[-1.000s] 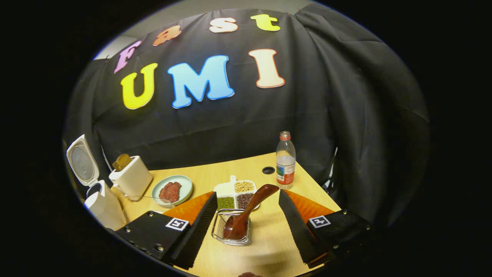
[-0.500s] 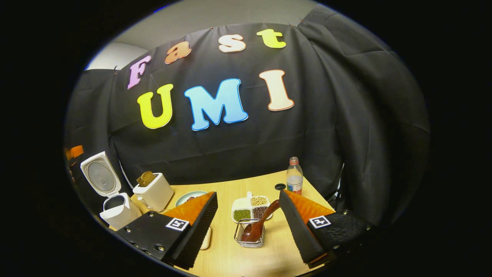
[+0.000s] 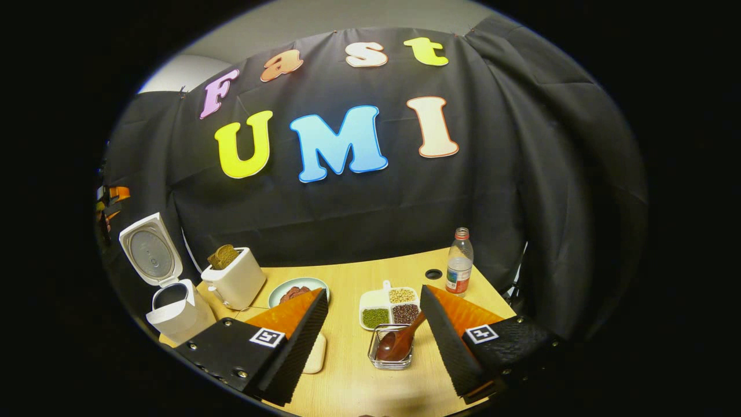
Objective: Close the left gripper, press the button to open the rice cooker; take a wooden spoon from the chopstick holder with the right hand, scoop a spoonful of rice and pour it into the rice cooker, then put the wooden spoon back into the chopstick holder.
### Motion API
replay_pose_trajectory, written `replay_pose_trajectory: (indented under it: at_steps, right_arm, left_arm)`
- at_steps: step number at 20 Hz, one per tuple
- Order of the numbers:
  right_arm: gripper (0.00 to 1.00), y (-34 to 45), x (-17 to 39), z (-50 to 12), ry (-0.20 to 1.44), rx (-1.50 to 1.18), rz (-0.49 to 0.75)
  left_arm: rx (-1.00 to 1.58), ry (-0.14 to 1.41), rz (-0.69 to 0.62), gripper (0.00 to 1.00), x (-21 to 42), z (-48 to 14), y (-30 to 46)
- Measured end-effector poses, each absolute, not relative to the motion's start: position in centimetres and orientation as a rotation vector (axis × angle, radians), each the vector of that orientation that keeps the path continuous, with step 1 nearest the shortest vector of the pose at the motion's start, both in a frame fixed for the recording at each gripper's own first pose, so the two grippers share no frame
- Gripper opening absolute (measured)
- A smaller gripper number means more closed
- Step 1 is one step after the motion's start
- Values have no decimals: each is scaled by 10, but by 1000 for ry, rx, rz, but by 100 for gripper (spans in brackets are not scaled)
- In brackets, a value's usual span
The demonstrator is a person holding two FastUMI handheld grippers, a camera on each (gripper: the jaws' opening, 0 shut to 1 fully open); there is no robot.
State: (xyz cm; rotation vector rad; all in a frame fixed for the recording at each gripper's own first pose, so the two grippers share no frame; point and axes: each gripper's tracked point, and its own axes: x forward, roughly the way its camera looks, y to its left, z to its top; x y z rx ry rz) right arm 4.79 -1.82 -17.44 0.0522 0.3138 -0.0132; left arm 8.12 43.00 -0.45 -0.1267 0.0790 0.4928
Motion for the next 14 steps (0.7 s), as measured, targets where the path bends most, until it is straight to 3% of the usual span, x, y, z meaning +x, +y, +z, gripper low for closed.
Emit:
replay_pose_trajectory:
  at_steps: [7, 14]
  right_arm:
    - [98, 13, 52, -194, 351, 39, 24]
    - [98, 1, 51, -202, 367, 42, 5]
  left_arm:
    - [-108, 199, 613, 96, 131, -49, 504]
    - [-79, 325, 685, 99, 138, -93, 515]
